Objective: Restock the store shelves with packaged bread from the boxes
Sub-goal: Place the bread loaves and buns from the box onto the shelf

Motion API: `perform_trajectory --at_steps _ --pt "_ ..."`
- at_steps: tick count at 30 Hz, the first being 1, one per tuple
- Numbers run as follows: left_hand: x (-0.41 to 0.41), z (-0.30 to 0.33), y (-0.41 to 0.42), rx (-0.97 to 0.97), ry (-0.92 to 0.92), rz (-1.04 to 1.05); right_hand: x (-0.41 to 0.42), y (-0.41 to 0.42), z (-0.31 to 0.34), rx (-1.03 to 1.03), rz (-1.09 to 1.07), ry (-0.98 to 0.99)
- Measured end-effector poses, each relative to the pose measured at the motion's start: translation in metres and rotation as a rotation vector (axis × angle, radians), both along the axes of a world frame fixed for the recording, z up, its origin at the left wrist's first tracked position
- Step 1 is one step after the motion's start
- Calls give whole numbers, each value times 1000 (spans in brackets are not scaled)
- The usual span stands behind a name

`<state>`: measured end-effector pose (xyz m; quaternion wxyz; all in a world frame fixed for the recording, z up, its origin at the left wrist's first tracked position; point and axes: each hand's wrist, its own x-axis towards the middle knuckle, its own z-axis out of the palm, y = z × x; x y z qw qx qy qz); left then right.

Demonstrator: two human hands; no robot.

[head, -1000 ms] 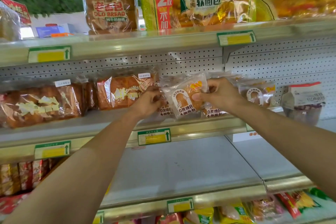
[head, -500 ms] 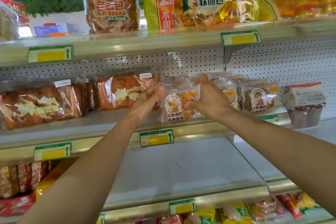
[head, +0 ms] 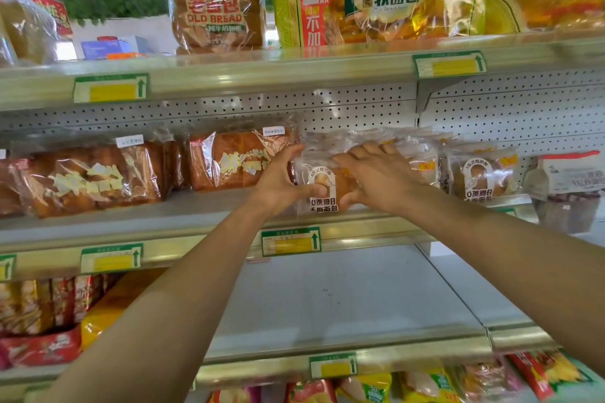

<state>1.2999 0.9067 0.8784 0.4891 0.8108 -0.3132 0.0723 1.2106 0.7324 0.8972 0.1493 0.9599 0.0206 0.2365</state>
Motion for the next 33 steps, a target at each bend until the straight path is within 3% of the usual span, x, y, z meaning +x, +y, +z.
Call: perform_trajectory --at_steps 5,12,21,25,33 --pt "-3 2 5 71 25 -30 -4 -3 3 -45 27 47" --pt "-19 0 5 -19 61 32 -10 -6 -3 133 72 -28" --pt "-60 -8 -2 -598 285 243 -37 -11 -19 289 185 -189" --pt "-81 -20 -1 -734 337 274 -49 -9 -32 371 223 -213" --pt "-127 -47 7 -958 637 225 -82 -7 -56 467 290 -259"
